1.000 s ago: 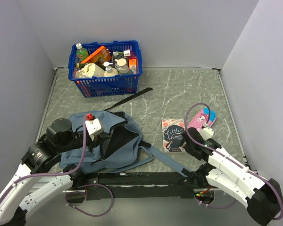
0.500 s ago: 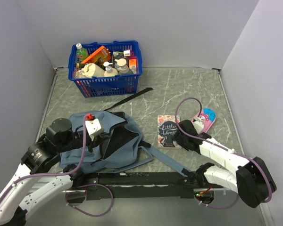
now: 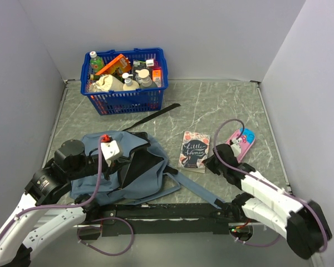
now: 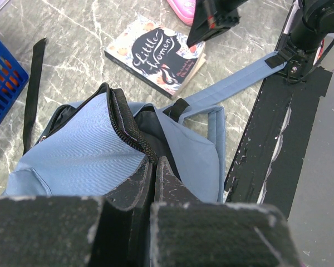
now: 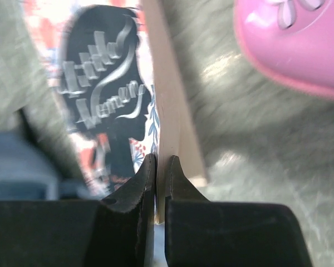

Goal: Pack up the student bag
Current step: Pick up the book from the center of the board, then place the book in the student bag.

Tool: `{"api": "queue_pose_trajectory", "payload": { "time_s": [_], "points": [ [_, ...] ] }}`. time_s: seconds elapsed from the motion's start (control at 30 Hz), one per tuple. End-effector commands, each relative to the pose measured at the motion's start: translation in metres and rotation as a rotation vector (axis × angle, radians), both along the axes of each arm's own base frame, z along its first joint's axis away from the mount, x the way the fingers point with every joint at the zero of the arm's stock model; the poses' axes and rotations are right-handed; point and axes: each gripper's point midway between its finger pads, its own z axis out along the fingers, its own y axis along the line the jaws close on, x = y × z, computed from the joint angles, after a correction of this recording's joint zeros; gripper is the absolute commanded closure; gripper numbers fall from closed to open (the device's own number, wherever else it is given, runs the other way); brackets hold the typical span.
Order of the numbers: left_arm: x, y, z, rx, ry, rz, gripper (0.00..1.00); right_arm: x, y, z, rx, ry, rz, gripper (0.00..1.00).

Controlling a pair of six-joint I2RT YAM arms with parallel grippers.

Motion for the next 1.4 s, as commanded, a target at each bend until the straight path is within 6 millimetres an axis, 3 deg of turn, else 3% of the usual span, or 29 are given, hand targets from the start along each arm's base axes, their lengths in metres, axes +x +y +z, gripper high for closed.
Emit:
{"api": "queue_pose_trajectory", "payload": {
  "time_s": [0.0,0.1,0.23,0.53,0.73,0.97,1.1,1.37],
  "points": [
    [-0.001,-0.004,0.033,-0.077,-0.099,-0.025,0.99,0.001,0.025,0.065,0.168,-0.128,0.072,1.00],
    [0.000,-0.003,0.033,-0.077,-0.100,-0.022,0.99,0.004,0.034,0.114,0.254,-0.206,0.087,1.00],
    [-0.001,-0.002,0.035,-0.077,-0.108,-0.020,0.99,-0.005,0.046,0.157,0.370,-0.262,0.138,1.00],
    [0.001,-0.002,0.040,-0.085,-0.115,-0.013,0.99,-0.030,0.060,0.224,0.609,-0.357,0.207,1.00],
    [0.004,-0.005,0.040,-0.088,-0.107,-0.011,0.99,-0.046,0.090,0.262,0.745,-0.411,0.312,1.00],
    [0.004,-0.003,0.043,-0.092,-0.108,-0.004,0.99,-0.054,0.124,0.329,0.776,-0.540,0.475,1.00],
    [0.004,-0.001,0.043,-0.091,-0.112,0.004,0.99,-0.057,0.135,0.332,0.797,-0.538,0.500,1.00],
    [0.003,-0.001,0.045,-0.103,-0.112,0.005,0.99,-0.053,0.178,0.281,0.853,-0.446,0.550,1.00]
  ]
}}
